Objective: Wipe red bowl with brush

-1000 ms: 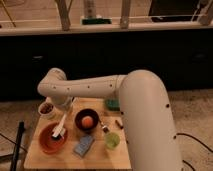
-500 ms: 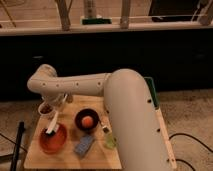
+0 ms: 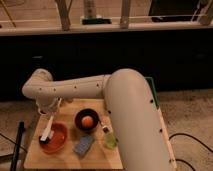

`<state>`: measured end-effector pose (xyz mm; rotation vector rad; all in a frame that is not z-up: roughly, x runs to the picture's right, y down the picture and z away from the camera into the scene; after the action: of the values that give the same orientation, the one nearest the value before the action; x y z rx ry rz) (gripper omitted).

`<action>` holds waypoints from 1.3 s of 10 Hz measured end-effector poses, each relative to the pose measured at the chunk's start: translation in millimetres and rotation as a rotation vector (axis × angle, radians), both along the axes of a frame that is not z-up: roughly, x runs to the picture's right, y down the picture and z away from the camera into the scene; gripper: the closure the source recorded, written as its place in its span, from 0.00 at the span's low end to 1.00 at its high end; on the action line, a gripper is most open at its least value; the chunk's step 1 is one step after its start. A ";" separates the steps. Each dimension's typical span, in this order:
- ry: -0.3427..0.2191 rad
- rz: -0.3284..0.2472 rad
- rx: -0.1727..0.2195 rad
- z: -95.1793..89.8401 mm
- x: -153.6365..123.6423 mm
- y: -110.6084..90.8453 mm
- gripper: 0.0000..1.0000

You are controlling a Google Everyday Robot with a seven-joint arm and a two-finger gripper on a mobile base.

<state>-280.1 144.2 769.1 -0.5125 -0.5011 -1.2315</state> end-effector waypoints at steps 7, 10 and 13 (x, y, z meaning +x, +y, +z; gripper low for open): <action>0.078 0.070 -0.038 -1.8 49.3 18.5 1.00; 0.127 0.110 -0.022 10.5 63.9 3.7 1.00; 0.128 0.113 -0.013 20.0 54.6 -7.2 1.00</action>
<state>-225.6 136.9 789.1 -0.5630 -0.4240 -1.0802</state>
